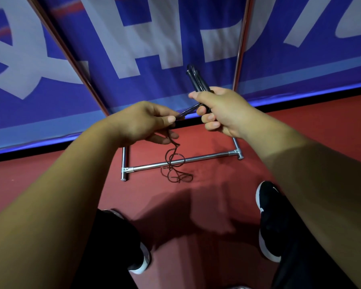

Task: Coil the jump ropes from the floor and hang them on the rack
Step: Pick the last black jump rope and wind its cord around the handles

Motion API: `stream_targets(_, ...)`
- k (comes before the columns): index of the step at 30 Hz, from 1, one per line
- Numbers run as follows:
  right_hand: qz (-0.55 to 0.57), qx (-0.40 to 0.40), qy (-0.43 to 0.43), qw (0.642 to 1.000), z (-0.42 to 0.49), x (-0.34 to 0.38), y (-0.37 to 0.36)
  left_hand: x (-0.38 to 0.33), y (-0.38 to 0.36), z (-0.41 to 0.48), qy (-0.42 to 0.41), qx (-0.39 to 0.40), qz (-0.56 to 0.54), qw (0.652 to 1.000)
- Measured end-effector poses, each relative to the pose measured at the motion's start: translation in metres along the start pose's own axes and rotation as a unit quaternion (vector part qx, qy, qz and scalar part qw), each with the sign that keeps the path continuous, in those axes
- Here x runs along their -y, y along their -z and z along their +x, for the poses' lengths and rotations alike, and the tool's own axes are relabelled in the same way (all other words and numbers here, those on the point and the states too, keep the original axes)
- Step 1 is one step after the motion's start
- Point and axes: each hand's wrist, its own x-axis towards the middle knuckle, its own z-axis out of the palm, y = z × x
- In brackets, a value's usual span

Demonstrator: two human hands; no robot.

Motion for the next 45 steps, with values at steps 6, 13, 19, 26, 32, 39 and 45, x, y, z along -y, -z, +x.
stream_targets(6,-0.061,0.050,-0.004,0.997,-0.006,0.000,-0.005,0.003,0.009,-0.001,-0.019,0.006,0.174,0.985)
stream_targets(13,0.002,0.021,-0.033,0.999,-0.005,0.004,-0.002,0.005,0.000,0.005,-0.094,0.044,0.170,0.980)
stream_targets(19,0.008,0.028,-0.040,0.999,-0.008,0.000,-0.009,0.006,-0.005,0.006,-0.062,0.034,0.247,0.966)
stream_targets(26,-0.052,0.106,-0.074,0.990,-0.018,-0.003,-0.020,0.021,-0.010,0.016,-0.014,-0.048,0.234,0.971)
stream_targets(32,-0.130,0.272,-0.199,0.932,-0.031,0.003,-0.012,0.027,0.003,0.014,-0.097,-0.111,0.229,0.962)
stream_targets(39,-0.238,0.310,-0.274,0.879,-0.035,-0.004,-0.012,0.006,-0.004,0.011,-0.173,-0.087,0.146,0.970)
stream_targets(45,-0.281,0.185,-0.284,0.898,-0.017,-0.012,0.000,-0.005,-0.008,0.006,-0.229,-0.095,0.312,0.917)
